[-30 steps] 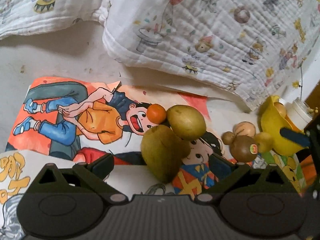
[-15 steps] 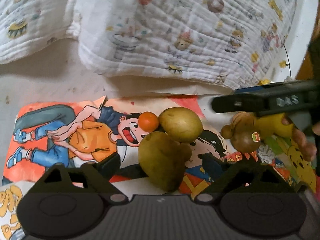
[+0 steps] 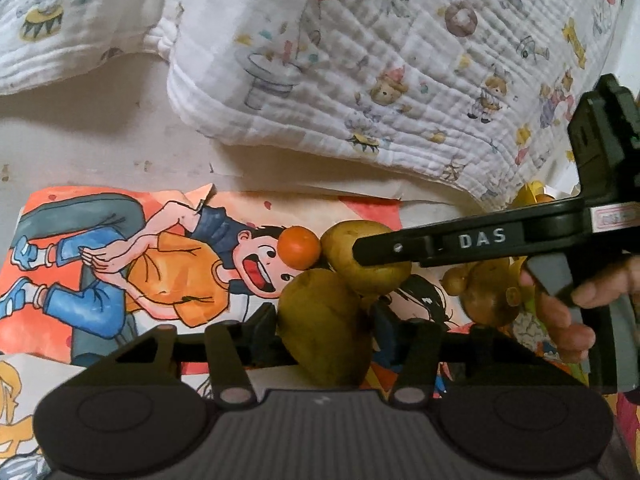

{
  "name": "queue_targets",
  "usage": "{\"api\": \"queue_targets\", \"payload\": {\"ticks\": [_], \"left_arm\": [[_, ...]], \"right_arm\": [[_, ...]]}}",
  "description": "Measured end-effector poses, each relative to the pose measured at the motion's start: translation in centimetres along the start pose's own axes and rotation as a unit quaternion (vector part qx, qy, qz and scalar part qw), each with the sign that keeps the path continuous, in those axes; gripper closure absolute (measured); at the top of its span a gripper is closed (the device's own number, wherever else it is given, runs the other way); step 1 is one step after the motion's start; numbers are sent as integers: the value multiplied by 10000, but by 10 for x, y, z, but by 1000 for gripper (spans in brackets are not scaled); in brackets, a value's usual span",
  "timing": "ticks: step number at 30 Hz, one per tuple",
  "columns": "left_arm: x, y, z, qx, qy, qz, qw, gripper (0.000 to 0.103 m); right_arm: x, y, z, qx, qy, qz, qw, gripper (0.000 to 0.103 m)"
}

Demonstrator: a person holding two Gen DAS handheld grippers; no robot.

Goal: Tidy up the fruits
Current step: 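Grasp the brown oval fruit with the left tool while the right tool grasps the yellow-green pear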

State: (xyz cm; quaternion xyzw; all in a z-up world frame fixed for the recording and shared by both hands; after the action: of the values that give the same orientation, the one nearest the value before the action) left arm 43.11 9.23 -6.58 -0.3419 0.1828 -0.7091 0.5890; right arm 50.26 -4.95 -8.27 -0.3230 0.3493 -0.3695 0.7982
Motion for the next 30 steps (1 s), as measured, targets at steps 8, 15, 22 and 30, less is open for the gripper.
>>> {"api": "queue_targets", "payload": {"ticks": [8,15,22,30], "left_arm": [[2,6,3,9,-49,14,10000,46],[4,3,0,27,89,22,10000,47],[6,10,2,-118,58,-85,9999,45],[6,18,-3,-337,-180,-279,9989,47]], "right_arm": [[3,15,0,-24,315,142,9994,45],[4,20,-3,-98,478,198,9986,47],[9,17,-6,-31,650,307,9974,47],[14,13,-8,60,861,357,9956,47]]}}
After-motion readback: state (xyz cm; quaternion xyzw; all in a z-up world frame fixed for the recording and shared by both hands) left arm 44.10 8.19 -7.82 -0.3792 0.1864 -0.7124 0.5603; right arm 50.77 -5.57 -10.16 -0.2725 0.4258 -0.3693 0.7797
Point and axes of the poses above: each gripper's, at about its wrist camera, not at the fingertips, and y roughly the way its jaws point, x to its right, z to its top, the point moved 7 cm from there along y, roughly the way its jaws point, and after that the axes turned 5 degrees about z, right-handed, at the moved point
